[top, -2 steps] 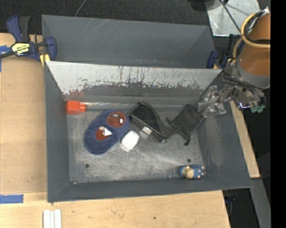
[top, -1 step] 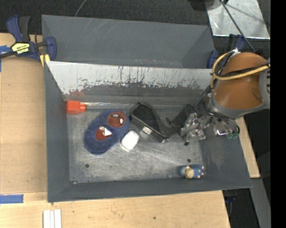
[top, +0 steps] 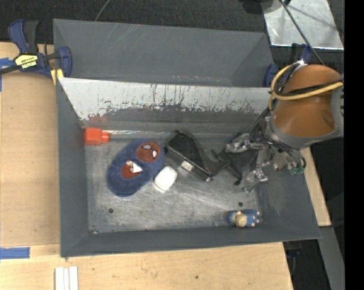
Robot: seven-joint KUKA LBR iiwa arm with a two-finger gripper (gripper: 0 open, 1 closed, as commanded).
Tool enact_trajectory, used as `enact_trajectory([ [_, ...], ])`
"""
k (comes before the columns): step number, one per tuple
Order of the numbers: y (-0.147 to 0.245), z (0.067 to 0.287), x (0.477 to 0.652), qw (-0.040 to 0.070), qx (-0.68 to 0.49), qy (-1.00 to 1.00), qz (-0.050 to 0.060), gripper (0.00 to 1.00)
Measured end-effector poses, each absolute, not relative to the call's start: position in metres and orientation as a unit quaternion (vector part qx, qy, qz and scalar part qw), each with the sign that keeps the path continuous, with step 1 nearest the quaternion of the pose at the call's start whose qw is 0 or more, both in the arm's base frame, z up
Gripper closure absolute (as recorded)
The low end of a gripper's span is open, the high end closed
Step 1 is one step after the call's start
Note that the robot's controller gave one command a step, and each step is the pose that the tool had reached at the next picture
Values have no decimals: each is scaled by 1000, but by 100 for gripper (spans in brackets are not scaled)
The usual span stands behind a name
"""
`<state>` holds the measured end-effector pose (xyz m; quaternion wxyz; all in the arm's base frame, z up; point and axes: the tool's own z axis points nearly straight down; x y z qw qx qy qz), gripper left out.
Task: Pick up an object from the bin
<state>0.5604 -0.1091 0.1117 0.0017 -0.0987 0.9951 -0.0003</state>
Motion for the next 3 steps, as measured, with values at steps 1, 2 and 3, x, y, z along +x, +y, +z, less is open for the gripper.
enact_trajectory([
  [1, -123, 74, 621, 0, -201, 980, -1, 0],
  [2, -123, 78, 625, 8, -200, 980, -3, 100],
  [3, -111, 177, 595, 5, -264, 965, -2, 100],
])
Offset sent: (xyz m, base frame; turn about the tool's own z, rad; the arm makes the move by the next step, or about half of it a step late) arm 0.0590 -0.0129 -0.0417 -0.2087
